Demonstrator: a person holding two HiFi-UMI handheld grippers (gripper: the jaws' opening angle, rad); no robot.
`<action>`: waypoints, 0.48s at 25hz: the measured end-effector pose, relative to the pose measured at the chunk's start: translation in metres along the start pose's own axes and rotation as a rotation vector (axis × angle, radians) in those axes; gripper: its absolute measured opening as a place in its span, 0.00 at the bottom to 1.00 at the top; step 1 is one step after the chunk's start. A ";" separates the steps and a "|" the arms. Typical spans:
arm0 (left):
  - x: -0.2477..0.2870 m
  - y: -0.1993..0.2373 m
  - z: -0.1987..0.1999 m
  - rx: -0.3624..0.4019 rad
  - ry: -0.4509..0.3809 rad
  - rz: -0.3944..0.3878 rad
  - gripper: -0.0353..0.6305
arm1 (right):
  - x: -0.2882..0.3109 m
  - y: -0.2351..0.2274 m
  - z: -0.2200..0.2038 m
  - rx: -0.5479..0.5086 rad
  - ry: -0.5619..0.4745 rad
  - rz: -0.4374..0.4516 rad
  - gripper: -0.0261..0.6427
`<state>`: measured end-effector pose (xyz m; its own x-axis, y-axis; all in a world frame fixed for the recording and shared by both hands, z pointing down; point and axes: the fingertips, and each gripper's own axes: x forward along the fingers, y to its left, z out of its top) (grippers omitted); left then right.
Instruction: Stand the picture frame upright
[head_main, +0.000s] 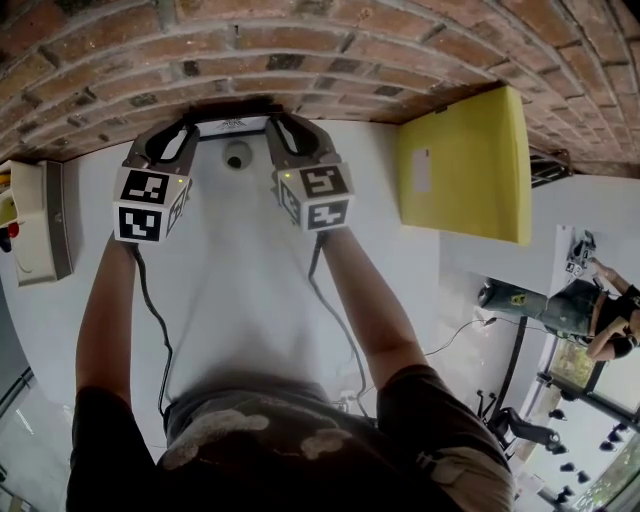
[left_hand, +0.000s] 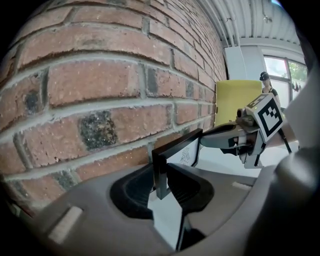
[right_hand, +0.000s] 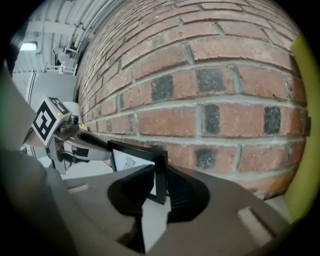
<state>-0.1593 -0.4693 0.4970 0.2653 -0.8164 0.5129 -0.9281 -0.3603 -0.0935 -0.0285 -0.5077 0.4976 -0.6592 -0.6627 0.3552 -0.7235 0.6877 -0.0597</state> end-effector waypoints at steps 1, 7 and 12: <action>0.002 0.001 -0.002 -0.001 0.003 -0.001 0.19 | 0.001 0.000 -0.002 -0.001 0.002 -0.001 0.15; 0.007 0.001 -0.009 0.004 0.005 0.002 0.19 | 0.004 0.000 -0.012 -0.014 0.015 -0.009 0.15; 0.009 -0.003 -0.014 0.013 0.011 0.001 0.20 | 0.003 -0.002 -0.015 -0.033 0.009 -0.018 0.15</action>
<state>-0.1577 -0.4698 0.5136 0.2613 -0.8119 0.5221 -0.9250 -0.3653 -0.1051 -0.0262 -0.5067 0.5130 -0.6444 -0.6724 0.3643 -0.7280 0.6852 -0.0228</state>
